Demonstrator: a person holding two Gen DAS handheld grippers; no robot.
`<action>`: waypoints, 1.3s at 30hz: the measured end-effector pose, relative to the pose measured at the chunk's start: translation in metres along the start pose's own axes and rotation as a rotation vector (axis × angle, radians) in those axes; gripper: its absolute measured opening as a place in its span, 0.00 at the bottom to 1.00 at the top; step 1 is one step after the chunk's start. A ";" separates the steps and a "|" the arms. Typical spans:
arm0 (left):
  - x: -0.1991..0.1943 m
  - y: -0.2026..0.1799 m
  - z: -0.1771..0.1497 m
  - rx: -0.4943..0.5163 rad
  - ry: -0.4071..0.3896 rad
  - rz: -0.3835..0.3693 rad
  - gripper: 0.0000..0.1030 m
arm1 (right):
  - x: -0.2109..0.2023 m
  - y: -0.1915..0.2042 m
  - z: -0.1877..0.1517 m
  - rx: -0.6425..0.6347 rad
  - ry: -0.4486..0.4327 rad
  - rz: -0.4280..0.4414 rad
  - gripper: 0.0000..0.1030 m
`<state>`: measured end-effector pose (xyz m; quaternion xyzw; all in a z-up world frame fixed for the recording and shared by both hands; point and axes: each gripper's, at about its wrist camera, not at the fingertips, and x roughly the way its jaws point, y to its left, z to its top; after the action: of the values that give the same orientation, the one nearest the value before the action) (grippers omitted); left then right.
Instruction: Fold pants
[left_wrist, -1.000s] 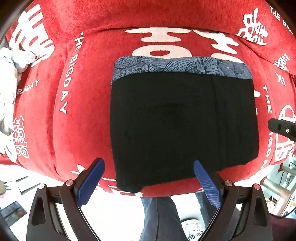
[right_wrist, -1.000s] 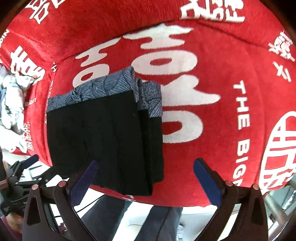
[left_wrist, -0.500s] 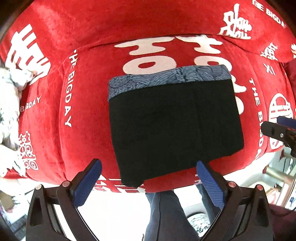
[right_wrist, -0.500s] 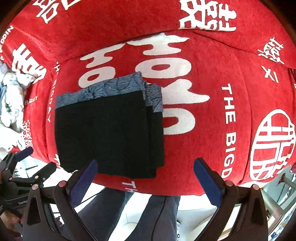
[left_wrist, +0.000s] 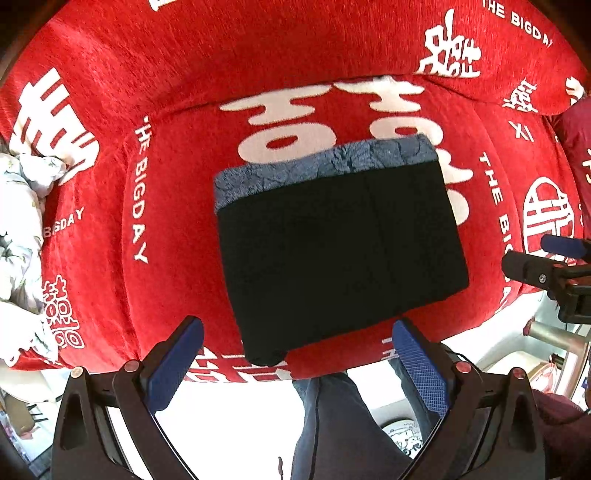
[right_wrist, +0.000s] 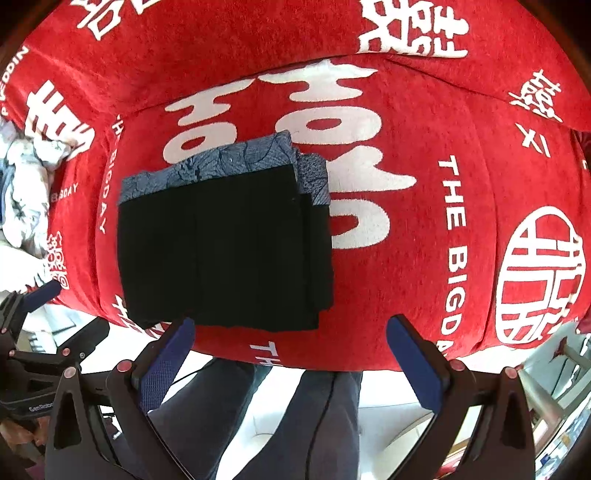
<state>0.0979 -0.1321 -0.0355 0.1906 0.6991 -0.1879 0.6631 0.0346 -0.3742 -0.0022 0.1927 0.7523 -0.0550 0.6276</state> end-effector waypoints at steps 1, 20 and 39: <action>-0.002 0.001 0.000 -0.004 -0.005 0.000 0.99 | -0.001 0.000 0.000 0.004 0.002 0.004 1.00; -0.012 0.015 0.005 -0.087 -0.102 0.021 0.99 | -0.021 0.015 0.001 -0.030 -0.055 -0.055 1.00; -0.019 0.028 0.003 -0.143 -0.148 0.051 0.99 | -0.032 0.041 0.004 -0.068 -0.097 -0.084 1.00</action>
<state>0.1160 -0.1101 -0.0171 0.1464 0.6545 -0.1343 0.7295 0.0574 -0.3452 0.0341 0.1365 0.7300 -0.0650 0.6665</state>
